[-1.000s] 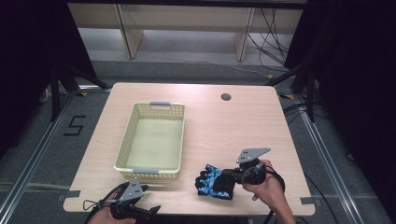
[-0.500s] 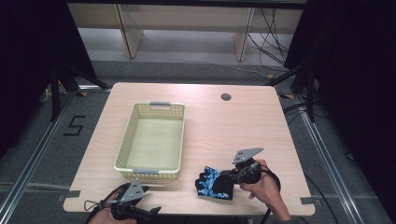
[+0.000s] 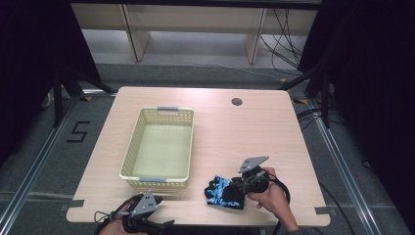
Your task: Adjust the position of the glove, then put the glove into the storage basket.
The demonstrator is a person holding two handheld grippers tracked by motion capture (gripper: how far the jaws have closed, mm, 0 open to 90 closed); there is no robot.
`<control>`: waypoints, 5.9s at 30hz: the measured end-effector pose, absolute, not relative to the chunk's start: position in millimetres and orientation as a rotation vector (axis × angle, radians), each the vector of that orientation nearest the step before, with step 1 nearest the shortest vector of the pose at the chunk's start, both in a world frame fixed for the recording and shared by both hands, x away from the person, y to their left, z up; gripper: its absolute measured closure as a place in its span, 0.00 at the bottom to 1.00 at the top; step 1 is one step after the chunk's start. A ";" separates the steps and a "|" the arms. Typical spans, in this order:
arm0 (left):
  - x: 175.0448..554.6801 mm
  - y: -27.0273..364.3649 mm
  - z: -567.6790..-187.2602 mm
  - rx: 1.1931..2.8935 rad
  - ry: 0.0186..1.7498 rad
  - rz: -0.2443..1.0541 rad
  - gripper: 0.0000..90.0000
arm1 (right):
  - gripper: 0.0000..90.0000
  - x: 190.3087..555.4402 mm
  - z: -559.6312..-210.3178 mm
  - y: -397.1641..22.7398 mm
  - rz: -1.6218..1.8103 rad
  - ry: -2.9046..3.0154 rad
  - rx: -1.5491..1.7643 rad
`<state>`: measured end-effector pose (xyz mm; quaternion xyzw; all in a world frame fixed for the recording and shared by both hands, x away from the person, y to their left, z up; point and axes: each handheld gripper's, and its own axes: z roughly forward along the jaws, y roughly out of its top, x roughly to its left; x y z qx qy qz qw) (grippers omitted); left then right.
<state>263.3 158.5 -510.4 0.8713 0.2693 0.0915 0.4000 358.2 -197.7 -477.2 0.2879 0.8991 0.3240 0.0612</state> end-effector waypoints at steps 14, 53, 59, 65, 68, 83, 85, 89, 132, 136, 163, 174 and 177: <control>277.5 95.7 -502.5 2.230 0.537 0.206 0.34 | 0.55 326.4 -467.2 -232.0 1.167 2.390 1.366; 327.3 18.9 -503.8 2.446 0.358 0.255 0.23 | 0.60 303.0 -496.5 -247.1 1.210 2.370 1.580; 330.2 20.0 -506.3 2.434 0.447 0.155 0.34 | 0.59 304.0 -501.3 -242.5 1.275 2.331 1.633; 328.8 22.3 -505.2 2.419 0.401 0.165 0.56 | 0.63 305.2 -510.1 -236.3 1.289 2.317 1.684; 324.9 22.2 -505.5 2.411 0.396 0.161 0.64 | 0.71 306.0 -509.6 -233.9 1.237 2.340 1.652; 314.6 17.9 -507.4 2.380 0.339 0.284 0.81 | 0.87 308.3 -514.9 -243.9 1.385 2.340 1.628; 314.7 17.2 -507.8 2.375 0.338 0.287 0.81 | 0.76 310.3 -517.0 -241.6 1.378 2.354 1.645; 313.7 17.7 -507.7 2.378 0.345 0.290 0.81 | 0.88 313.7 -514.0 -235.6 1.302 2.368 1.589; 299.7 60.2 -444.2 2.344 0.299 0.391 0.83 | 0.97 290.3 -453.4 -209.2 1.526 2.369 1.352; 303.8 69.8 -431.0 2.331 0.308 0.396 0.83 | 0.97 293.5 -441.2 -202.6 1.538 2.375 1.326; 335.3 147.0 -395.0 2.311 0.469 0.514 0.82 | 0.97 356.8 -389.7 -117.3 1.447 2.508 1.066; 363.5 174.4 -396.2 2.387 0.524 0.505 0.82 | 0.97 391.3 -397.2 -80.4 1.414 2.547 1.096; 368.9 179.9 -399.9 2.398 0.548 0.480 0.82 | 0.97 398.9 -401.7 -71.3 1.397 2.559 1.103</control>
